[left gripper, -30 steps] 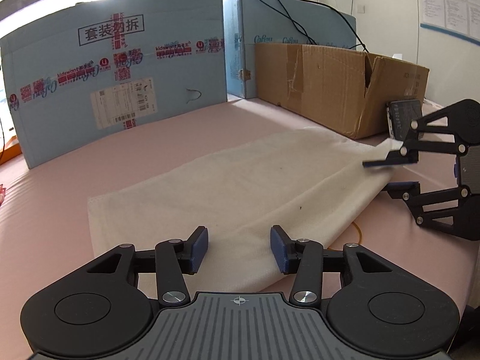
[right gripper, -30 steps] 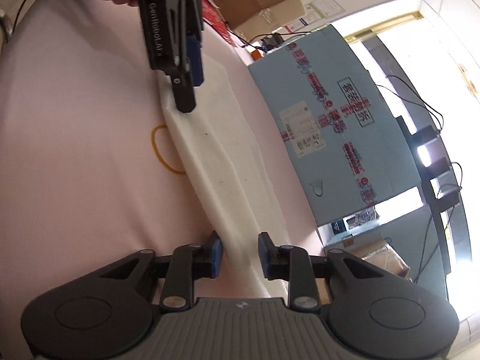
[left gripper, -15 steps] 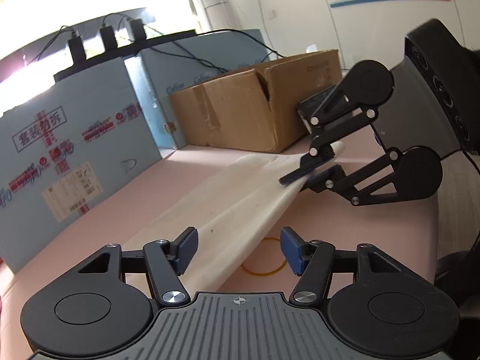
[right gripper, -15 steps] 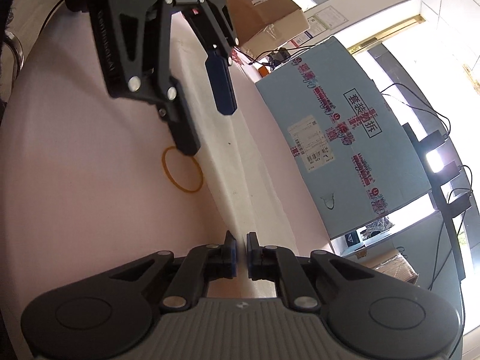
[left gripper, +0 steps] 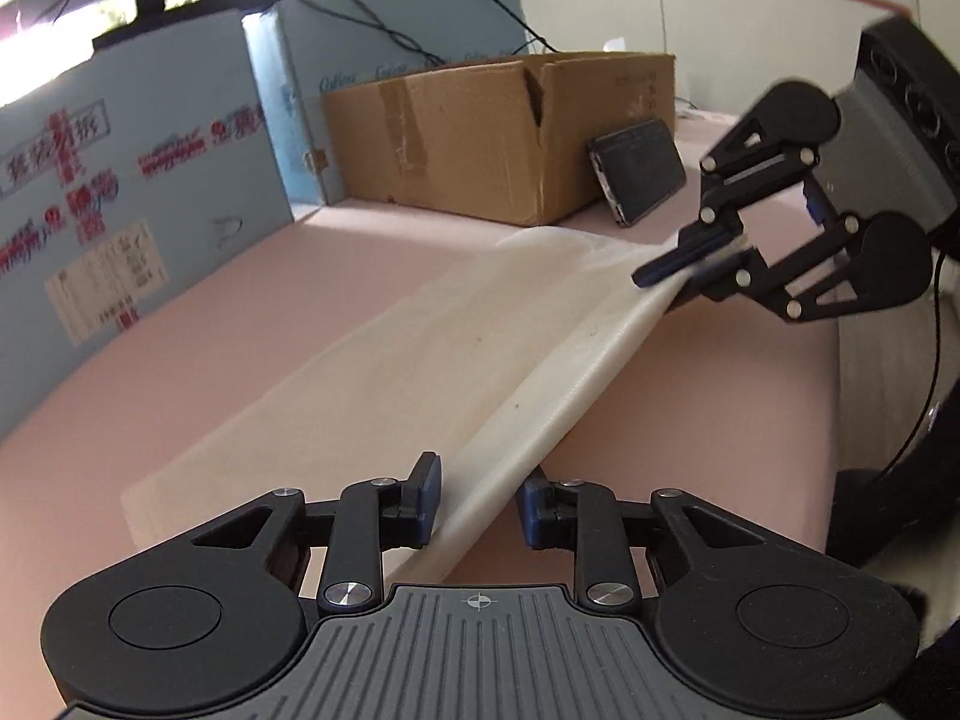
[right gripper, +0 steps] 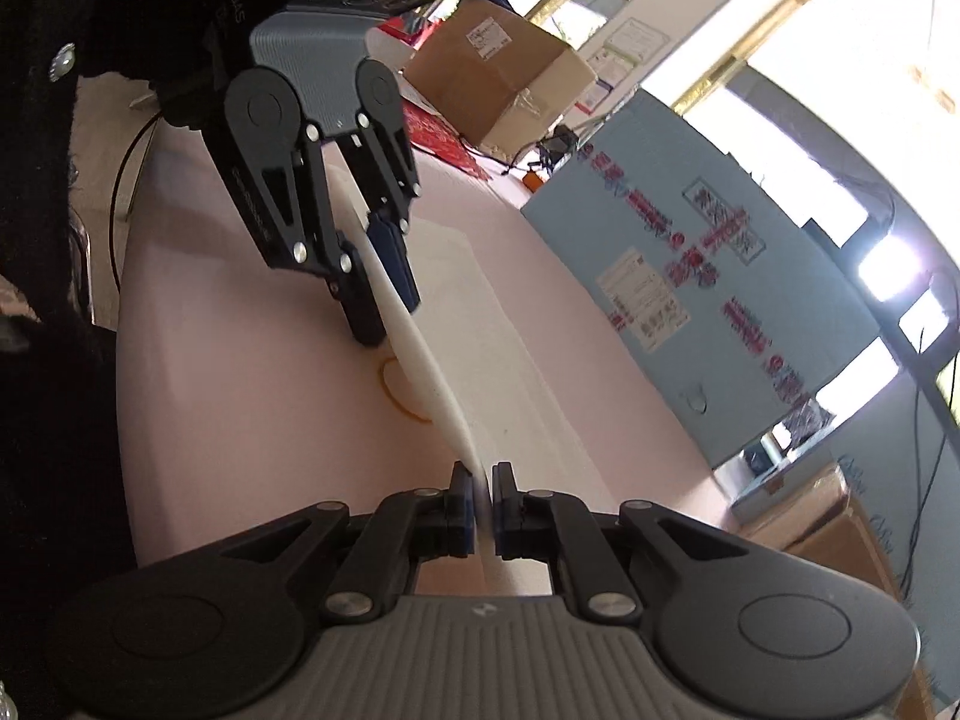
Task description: Fold shopping bag
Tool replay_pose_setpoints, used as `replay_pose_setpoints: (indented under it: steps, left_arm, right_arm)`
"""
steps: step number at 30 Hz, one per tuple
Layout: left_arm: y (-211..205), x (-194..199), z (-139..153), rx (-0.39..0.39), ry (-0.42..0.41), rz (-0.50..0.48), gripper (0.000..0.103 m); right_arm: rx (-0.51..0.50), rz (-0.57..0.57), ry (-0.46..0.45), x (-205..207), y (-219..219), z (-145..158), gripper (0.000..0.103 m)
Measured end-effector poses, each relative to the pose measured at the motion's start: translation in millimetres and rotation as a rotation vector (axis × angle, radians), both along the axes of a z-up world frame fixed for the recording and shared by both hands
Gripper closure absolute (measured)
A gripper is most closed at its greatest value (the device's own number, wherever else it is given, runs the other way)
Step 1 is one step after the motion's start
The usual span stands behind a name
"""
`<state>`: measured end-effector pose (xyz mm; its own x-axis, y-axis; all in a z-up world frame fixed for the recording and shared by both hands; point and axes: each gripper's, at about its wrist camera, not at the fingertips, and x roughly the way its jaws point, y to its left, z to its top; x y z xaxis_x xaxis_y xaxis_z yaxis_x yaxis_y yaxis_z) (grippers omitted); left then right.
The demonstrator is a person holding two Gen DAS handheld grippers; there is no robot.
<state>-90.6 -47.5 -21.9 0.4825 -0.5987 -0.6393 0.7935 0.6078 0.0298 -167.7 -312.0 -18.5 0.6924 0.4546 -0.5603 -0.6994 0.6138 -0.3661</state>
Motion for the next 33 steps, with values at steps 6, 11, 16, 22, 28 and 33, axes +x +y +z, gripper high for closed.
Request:
replay_pose_setpoints:
  steps: [6, 11, 16, 22, 28, 33]
  left_arm:
    - [46.9, 19.9, -5.2, -0.202, 0.188, 0.081, 0.078]
    - [83.2, 26.2, -14.3, -0.354, 0.297, 0.155, 0.078]
    - [111.1, 34.5, -27.3, -0.505, 0.393, 0.218, 0.078]
    - [116.1, 33.8, -28.8, -0.533, 0.395, 0.261, 0.078]
    - [132.4, 33.8, -28.0, -0.540, 0.369, 0.367, 0.079]
    - [123.1, 21.5, -13.8, -0.358, 0.196, 0.452, 0.080]
  right_arm:
    - [0.192, -0.078, 0.236, 23.6, -37.3, 7.0, 0.086]
    - [0.479, -0.131, 0.445, 47.5, -87.3, 2.0, 0.085]
    - [0.753, -0.240, 0.571, 68.9, -126.6, -10.3, 0.081]
    - [0.763, -0.402, 0.537, 74.2, -124.0, -8.7, 0.080]
    - [0.545, -0.538, 0.368, 61.0, -81.8, -1.5, 0.079]
    - [0.357, -0.630, 0.210, 51.2, -57.6, -9.3, 0.083]
